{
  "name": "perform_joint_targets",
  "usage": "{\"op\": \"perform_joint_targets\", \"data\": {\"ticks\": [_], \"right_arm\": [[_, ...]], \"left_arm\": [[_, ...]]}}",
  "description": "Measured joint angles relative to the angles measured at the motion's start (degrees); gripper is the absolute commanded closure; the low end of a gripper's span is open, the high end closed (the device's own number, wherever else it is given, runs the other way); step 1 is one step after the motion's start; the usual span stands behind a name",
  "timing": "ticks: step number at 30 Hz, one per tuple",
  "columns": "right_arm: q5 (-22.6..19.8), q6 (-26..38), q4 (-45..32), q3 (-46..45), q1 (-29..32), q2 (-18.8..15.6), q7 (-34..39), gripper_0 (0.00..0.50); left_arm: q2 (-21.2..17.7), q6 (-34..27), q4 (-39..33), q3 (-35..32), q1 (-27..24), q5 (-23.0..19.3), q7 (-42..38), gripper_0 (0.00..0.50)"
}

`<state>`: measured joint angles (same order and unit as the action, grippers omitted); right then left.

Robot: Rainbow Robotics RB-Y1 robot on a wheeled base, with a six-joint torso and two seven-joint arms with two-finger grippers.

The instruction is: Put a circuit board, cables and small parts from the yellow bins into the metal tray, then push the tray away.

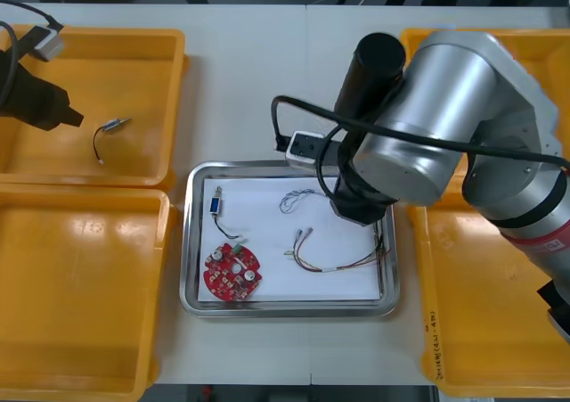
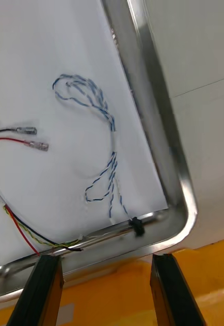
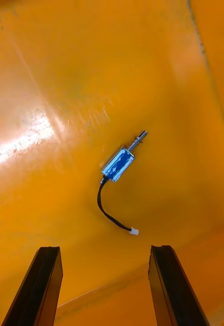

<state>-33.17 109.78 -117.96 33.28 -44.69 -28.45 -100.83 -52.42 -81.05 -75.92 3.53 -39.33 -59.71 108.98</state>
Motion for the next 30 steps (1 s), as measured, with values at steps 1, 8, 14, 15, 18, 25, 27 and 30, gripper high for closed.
{"op": "perform_joint_targets", "data": {"ticks": [1, 8, 14, 15, 18, 25, 27, 30], "right_arm": [[-0.4, 0.0, -0.7, -1.0, 0.0, -0.1, 0.1, 0.0], [-5.8, 0.0, -4.5, -8.2, -0.1, -3.5, 3.6, 0.0], [-13.4, 0.0, -4.8, -18.7, 1.2, -7.8, 3.6, 0.0], [-14.2, 0.1, -5.0, -20.4, 1.6, -8.4, 3.6, 0.0], [-16.7, 0.1, -5.7, -25.0, 3.3, -11.0, 4.1, 0.0], [-18.3, 0.1, -7.6, -31.5, 7.9, -16.5, 10.1, 0.0], [-18.9, 0.1, -8.0, -33.0, 9.5, -17.7, 14.1, 0.0], [-19.6, 0.1, -8.3, -35.8, 12.1, -18.9, 18.2, 0.0]], "left_arm": [[0.0, -0.3, 0.0, 0.1, -0.5, 0.1, 0.0, 0.0], [0.0, -0.6, 0.0, 3.2, -3.3, 1.1, 0.0, 0.0], [0.0, -0.7, 0.0, 6.3, -4.9, 1.3, 0.4, 0.0], [-0.1, -0.7, 0.0, 6.7, -5.1, 1.3, 0.8, 0.0], [-0.1, -0.8, 0.0, 8.1, -5.5, 1.3, 3.9, 0.0], [-0.1, -0.5, 0.0, 10.4, -5.8, 1.3, 9.9, 0.0], [-0.1, 0.9, 0.3, 11.7, -6.1, 1.3, 10.0, 0.0], [-0.1, 4.1, 2.1, 14.1, -6.9, 1.2, 10.0, 0.0]]}}
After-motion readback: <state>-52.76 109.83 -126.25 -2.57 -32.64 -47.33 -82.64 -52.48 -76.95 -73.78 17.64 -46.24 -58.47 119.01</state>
